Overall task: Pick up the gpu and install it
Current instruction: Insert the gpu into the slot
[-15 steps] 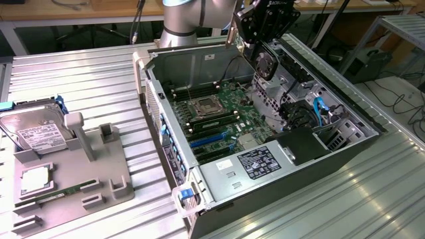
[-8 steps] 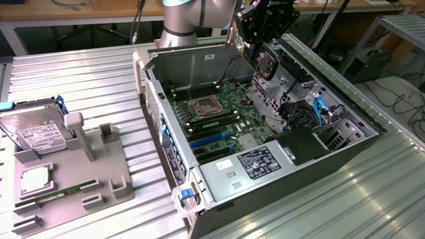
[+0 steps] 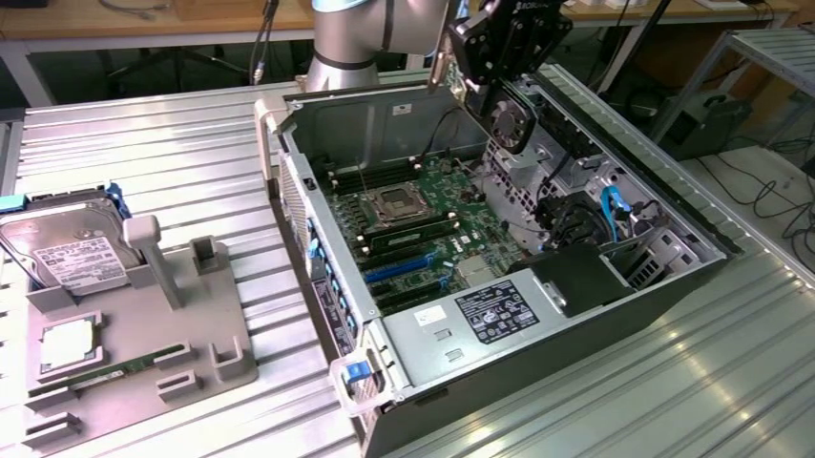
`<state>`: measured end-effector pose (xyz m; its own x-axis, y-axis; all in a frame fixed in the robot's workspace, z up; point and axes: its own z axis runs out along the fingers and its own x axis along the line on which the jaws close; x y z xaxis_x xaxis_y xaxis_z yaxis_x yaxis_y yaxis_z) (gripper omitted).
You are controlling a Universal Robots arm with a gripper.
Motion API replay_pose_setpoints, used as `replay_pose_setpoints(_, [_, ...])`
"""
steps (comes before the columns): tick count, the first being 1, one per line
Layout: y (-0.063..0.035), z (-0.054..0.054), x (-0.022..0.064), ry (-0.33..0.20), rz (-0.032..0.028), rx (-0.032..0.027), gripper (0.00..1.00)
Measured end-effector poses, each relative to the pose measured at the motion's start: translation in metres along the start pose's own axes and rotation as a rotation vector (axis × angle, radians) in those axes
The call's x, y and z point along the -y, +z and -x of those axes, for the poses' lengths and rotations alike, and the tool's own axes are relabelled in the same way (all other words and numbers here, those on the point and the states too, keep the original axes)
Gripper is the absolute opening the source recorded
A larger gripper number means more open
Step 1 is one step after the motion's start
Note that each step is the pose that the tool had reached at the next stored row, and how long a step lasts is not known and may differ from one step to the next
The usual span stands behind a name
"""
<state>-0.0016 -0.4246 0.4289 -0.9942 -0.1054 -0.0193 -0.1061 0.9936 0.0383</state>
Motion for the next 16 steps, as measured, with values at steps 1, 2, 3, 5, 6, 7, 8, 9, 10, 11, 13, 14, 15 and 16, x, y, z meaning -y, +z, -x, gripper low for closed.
replay_pose_setpoints(1, [0.0000,-0.0002,0.0000,-0.005,0.0001,-0.0001,0.27])
replay_pose_setpoints(2, [0.0000,-0.0004,0.0000,-0.010,0.0002,-0.0004,0.27])
replay_pose_setpoints(3, [0.0000,-0.0005,-0.0001,-0.016,0.0003,-0.0006,0.27])
replay_pose_setpoints(5, [0.0000,-0.0008,-0.0001,-0.030,0.0006,-0.0011,0.27])
replay_pose_setpoints(6, [0.0000,-0.0011,-0.0001,-0.039,0.0008,-0.0015,0.27])
replay_pose_setpoints(7, [0.0000,-0.0014,-0.0002,-0.045,0.0009,-0.0017,0.27])
replay_pose_setpoints(8, [0.0000,-0.0016,-0.0002,-0.052,0.0010,-0.0020,0.27])
replay_pose_setpoints(9, [0.0000,-0.0019,-0.0002,-0.059,0.0011,-0.0023,0.27])
replay_pose_setpoints(10, [0.0000,-0.0021,-0.0002,-0.066,0.0013,-0.0025,0.27])
replay_pose_setpoints(11, [0.0000,-0.0023,-0.0002,-0.073,0.0014,-0.0028,0.27])
replay_pose_setpoints(13, [0.0000,-0.0032,-0.0003,-0.086,0.0017,-0.0033,0.27])
replay_pose_setpoints(14, [0.0000,-0.0036,-0.0003,-0.094,0.0019,-0.0036,0.27])
replay_pose_setpoints(15, [0.0000,-0.0039,-0.0004,-0.101,0.0020,-0.0038,0.27])
replay_pose_setpoints(16, [0.0000,-0.0042,-0.0004,-0.107,0.0021,-0.0041,0.27])
